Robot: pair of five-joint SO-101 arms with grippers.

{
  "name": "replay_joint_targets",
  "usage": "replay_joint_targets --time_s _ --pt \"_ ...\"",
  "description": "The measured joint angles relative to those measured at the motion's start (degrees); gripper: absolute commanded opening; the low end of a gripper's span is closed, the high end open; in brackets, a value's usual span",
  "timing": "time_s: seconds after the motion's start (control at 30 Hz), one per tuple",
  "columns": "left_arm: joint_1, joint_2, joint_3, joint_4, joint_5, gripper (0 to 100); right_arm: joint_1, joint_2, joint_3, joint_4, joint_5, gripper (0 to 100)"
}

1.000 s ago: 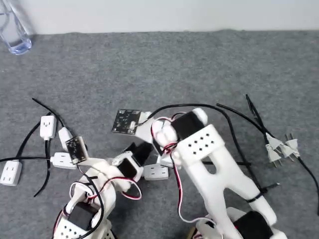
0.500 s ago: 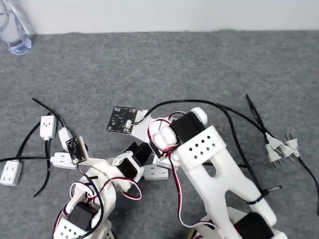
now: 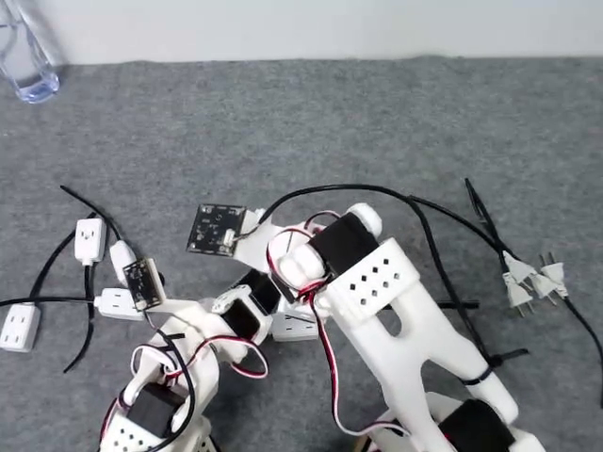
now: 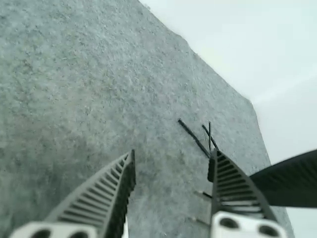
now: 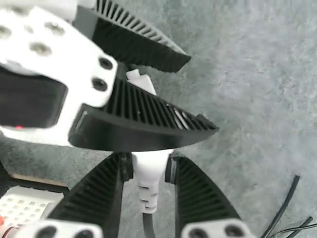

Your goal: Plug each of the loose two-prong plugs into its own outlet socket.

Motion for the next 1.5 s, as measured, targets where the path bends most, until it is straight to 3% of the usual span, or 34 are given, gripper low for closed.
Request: replay_joint_targets --time_s 0.47,0.8,1.13,1.5 --pt "-0.26 -0.26 -0.79 -0.44 0.00 23 -0.35 0.09 -4.22 0.18 -3.96 0.8" --pt "-0.09 0.09 0.44 0.09 0.00 23 -0.26 -0.09 -16.09 3.69 -5.01 0.8" --pt "-0.09 0.09 0.44 0.09 0.00 23 -0.26 -0.09 -16.53 3.87 -5.19 0.8" --pt "-0.53 0.09 0.44 0.09 -0.09 23 7.03 -0.09 -10.99 4.31 0.18 0.8"
